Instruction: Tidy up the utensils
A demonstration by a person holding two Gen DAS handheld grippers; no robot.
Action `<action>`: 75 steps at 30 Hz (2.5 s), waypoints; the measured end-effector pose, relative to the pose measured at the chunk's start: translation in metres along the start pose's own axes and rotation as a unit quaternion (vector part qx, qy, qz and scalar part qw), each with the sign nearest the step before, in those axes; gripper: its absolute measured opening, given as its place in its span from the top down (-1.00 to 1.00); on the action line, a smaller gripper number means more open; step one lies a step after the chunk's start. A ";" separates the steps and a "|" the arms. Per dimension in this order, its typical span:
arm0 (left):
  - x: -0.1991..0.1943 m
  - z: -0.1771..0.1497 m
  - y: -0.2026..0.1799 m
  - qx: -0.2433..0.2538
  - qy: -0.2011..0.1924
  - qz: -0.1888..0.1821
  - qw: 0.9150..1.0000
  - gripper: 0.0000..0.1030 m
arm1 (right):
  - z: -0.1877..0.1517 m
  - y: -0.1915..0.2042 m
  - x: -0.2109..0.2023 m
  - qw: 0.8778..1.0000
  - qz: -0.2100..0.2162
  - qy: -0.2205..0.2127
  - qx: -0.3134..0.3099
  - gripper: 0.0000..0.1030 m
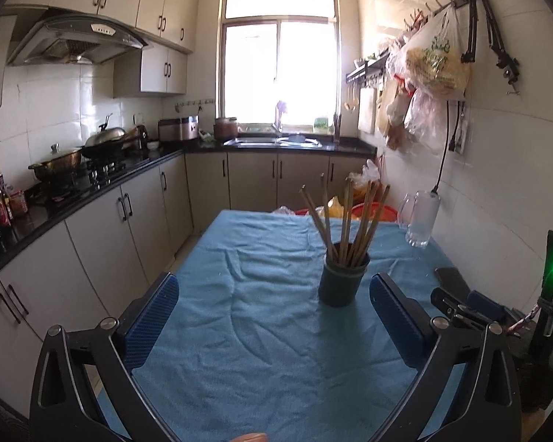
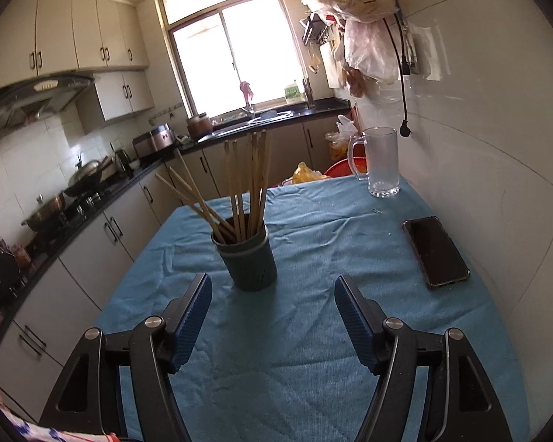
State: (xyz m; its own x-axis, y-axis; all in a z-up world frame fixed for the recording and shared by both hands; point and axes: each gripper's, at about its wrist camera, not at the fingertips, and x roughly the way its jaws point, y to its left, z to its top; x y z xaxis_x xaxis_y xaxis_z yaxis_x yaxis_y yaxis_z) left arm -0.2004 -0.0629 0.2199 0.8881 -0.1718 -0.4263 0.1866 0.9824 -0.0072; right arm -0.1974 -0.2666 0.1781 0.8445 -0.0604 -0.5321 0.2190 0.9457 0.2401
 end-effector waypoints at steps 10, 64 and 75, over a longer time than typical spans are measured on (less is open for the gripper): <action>0.038 -0.022 0.017 -0.008 0.061 0.011 0.998 -0.99 | -0.006 0.013 0.015 0.998 -0.038 0.011 -0.041 -0.46; 0.099 -0.045 0.014 -0.017 0.127 0.046 0.991 -0.99 | -0.015 0.016 0.049 0.993 -0.073 0.013 -0.087 -0.59; 0.086 -0.042 0.007 -0.017 0.111 0.059 0.992 -0.99 | -0.021 0.009 0.036 0.993 -0.075 0.005 -0.088 -0.60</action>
State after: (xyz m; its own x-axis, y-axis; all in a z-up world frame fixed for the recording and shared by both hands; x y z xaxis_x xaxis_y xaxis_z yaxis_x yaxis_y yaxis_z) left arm -0.1400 -0.0675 0.1453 0.7882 -0.0380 -0.6142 0.0688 0.9973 0.0265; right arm -0.1755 -0.2534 0.1442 0.8035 -0.2019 -0.5601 0.2515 0.9678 0.0120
